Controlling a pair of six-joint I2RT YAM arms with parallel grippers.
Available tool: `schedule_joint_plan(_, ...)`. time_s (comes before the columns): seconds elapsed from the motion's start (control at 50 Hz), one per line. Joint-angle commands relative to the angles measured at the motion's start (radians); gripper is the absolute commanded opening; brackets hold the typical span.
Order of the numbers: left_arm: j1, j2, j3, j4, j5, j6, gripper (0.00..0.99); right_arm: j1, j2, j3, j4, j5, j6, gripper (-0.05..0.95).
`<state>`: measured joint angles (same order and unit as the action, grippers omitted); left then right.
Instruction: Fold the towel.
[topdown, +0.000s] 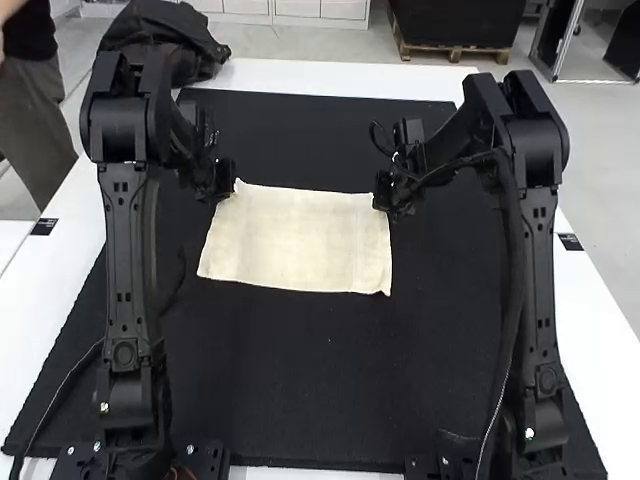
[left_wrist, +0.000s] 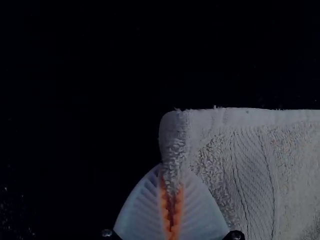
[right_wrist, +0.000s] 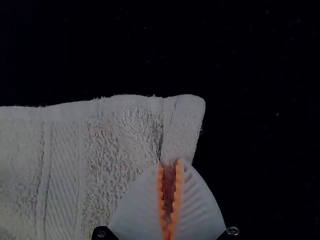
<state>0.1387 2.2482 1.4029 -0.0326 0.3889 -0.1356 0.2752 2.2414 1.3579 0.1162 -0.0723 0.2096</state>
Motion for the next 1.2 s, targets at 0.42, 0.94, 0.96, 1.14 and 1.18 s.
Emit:
schedule_joint_plan(0.42,-0.037,-0.196,-0.125,0.020,-0.016,0.025,0.031,0.045,-0.169,-0.118,0.097,-0.029,-0.004,0.00)
schedule_joint_plan(0.94,-0.053,-0.272,-0.202,0.025,-0.016,0.053,0.031,0.021,-0.230,-0.215,0.257,0.051,-0.056,0.00)
schedule_joint_plan(0.96,-0.051,-0.274,-0.205,0.025,-0.016,0.053,0.031,0.018,-0.232,-0.217,0.260,0.051,-0.059,0.00)
schedule_joint_plan(1.14,-0.050,-0.309,-0.234,0.025,-0.016,0.059,0.031,-0.007,-0.266,-0.263,0.303,0.066,-0.082,0.00)
schedule_joint_plan(1.18,-0.050,-0.320,-0.243,0.025,-0.016,0.062,0.031,-0.011,-0.278,-0.272,0.306,0.066,-0.087,0.00)
